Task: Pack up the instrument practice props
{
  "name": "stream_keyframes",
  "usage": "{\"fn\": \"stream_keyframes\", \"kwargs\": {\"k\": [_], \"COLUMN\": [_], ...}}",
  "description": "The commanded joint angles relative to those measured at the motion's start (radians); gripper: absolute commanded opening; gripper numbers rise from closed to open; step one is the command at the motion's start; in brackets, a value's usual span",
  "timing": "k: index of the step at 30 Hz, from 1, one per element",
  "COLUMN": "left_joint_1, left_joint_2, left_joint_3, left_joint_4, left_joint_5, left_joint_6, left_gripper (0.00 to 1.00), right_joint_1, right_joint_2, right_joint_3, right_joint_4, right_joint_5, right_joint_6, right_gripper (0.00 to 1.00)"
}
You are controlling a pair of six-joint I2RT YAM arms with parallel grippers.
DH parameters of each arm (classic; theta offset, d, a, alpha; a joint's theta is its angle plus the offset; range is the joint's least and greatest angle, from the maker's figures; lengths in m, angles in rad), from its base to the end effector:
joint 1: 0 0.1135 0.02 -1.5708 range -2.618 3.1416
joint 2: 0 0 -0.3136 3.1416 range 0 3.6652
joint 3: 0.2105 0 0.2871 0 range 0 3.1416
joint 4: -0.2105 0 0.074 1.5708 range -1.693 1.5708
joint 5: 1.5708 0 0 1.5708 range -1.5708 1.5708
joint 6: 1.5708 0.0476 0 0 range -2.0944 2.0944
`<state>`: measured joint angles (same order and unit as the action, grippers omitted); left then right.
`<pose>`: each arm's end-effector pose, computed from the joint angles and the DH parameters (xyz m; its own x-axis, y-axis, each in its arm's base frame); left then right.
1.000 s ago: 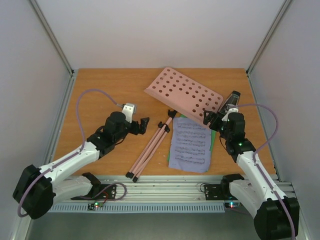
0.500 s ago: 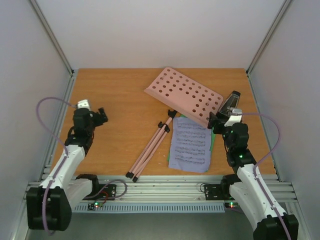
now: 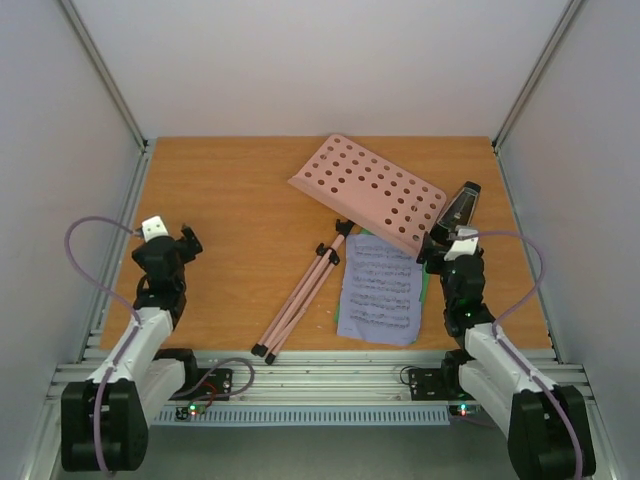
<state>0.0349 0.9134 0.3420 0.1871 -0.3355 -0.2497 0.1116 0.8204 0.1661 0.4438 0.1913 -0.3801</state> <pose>0.2066 0.0229 0.2158 -0.2795 -0.2432 -0.9288 -0.4201 0.9009 -0.1095 0.1834 0.0114 0.1944 -0.2208 -0.3913 -0.8934 -0.0070 0.9166 -0.3997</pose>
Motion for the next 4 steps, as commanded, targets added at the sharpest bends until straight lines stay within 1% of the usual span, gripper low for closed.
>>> {"fn": "stream_keyframes", "kwargs": {"k": [1,4], "left_joint_1": [0.003,0.001], "left_joint_2": [-0.002,-0.005], "left_joint_3": [-0.046,-0.056], "left_joint_4": [0.174,0.195], "left_joint_5": [0.009,0.004], "left_joint_6": [0.025,0.031], "left_gripper": [0.99,0.99], "right_joint_1": [-0.003,-0.003], "right_joint_2": [0.074,0.119], "right_joint_3": [0.011,0.006], "right_joint_4": [0.122,0.171], "right_joint_5": [0.025,0.013], "right_joint_6": [-0.029,-0.037], "right_gripper": [0.98,0.99]}}
